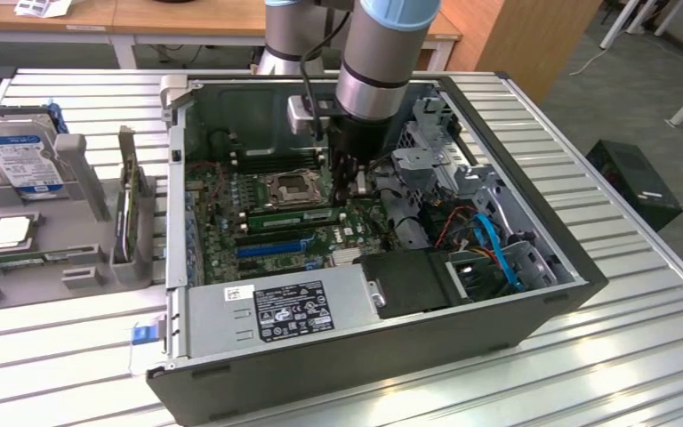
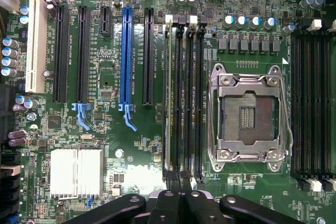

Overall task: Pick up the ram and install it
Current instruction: 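Press down the ram until it locks into place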

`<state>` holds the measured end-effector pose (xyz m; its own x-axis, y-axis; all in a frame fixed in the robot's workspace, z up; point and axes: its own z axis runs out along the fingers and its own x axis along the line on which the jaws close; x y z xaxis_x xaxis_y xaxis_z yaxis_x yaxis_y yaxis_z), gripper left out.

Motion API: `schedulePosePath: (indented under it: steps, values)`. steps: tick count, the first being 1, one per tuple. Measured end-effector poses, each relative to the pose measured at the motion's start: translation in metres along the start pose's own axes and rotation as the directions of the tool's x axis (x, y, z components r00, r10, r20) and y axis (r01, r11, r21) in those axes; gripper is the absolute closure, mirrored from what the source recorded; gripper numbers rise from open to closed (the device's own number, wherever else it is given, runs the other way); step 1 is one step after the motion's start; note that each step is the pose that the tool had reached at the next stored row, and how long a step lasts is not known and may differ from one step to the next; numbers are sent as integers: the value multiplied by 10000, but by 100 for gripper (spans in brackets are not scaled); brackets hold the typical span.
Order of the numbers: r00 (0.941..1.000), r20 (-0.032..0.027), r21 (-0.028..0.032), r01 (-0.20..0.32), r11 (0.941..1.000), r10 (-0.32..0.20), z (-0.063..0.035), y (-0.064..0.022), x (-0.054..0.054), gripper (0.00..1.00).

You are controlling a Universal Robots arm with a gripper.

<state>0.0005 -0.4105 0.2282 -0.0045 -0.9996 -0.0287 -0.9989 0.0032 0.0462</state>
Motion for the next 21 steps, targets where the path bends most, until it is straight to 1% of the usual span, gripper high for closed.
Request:
schedulePosePath:
  steps: [21]
  values:
    - [10000, 2, 1, 0, 10000, 0, 30, -1, 4, 89]
